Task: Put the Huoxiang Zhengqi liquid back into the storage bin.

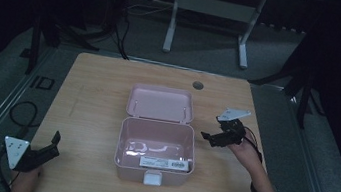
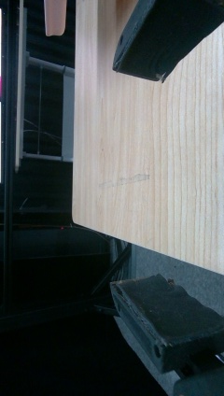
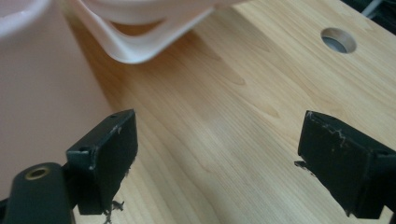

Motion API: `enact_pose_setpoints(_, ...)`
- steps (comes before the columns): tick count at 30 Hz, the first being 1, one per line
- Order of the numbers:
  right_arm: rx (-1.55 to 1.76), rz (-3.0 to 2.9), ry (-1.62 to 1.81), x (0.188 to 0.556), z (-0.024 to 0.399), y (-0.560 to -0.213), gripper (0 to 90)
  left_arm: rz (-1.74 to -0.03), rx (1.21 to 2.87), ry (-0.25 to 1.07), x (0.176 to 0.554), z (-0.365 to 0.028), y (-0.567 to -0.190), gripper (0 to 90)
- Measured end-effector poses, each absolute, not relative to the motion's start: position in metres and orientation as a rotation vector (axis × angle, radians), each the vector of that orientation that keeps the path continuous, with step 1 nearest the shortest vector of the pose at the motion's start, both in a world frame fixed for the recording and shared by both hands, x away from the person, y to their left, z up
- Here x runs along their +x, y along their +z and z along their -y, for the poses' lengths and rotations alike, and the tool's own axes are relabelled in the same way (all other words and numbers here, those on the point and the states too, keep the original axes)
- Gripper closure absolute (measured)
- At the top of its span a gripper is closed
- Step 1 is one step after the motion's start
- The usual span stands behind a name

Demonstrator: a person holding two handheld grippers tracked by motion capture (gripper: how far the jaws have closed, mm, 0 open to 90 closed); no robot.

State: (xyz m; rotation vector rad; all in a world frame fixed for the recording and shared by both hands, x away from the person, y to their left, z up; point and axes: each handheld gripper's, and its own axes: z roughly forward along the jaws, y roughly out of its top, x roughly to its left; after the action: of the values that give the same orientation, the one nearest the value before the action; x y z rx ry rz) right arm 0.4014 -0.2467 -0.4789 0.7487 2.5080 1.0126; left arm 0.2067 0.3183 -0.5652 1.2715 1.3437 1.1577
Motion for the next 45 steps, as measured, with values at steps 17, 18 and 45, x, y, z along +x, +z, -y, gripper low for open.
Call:
enact_pose_setpoints(17, 0.957, -2.316, 1.097, 0.389, 0.292, -0.525, 11.3, -1.343, 1.273, 1.159, 0.207, -0.318, -0.565, 0.4)
enact_pose_setpoints(18, 0.971, -2.29, 1.103, 0.388, 0.295, -0.526, 11.3, -1.343, 1.273, 1.158, 0.207, -0.318, -0.565, 0.4)
enact_pose_setpoints(45, 1.344, -1.905, 1.069, 0.352, 0.37, -0.535, 11.4, -1.344, 1.27, 1.165, 0.207, -0.318, -0.565, 0.4)
